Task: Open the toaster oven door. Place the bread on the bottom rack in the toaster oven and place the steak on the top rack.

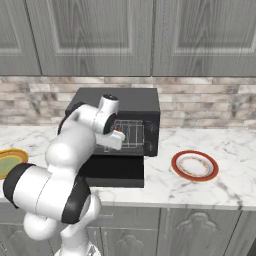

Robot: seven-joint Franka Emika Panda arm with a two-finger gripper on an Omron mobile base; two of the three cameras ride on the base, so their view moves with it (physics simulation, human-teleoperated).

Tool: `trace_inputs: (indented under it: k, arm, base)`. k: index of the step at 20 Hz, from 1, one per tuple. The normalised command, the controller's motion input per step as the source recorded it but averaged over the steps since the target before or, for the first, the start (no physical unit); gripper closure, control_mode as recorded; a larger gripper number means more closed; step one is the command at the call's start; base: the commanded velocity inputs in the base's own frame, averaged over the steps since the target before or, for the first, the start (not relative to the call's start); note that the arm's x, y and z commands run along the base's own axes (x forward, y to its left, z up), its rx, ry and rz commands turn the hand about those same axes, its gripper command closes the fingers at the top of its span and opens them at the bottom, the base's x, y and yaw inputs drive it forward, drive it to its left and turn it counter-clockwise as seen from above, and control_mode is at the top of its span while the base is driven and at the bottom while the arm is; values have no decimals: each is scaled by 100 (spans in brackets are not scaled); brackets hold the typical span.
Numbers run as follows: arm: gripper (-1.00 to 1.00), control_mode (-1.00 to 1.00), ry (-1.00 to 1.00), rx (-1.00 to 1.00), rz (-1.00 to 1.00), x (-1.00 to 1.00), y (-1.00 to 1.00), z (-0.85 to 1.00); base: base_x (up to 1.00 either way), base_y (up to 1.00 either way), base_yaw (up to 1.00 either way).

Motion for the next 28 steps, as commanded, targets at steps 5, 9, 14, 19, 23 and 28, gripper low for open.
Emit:
trace_inputs:
  k: [5,9,14,19,23,28]
  arm:
    - [-100,-100,-36,-4,9,7,11,-20]
    - [-100,-100,-30,-1,9,1,4,-23]
    - [-100,-100,-22,0,7,44,4,-10]
    - [-100,-100,-2,0,0,81,0,16]
    - [-100,-100,0,0,0,68,0,25]
    - [-100,-100,0,0,0,-23,0,43]
  base:
    - [0,0,0]
    - [0,0,0]
    - [0,0,0]
    - [0,0,0]
    - [0,0,0]
    - [0,0,0]
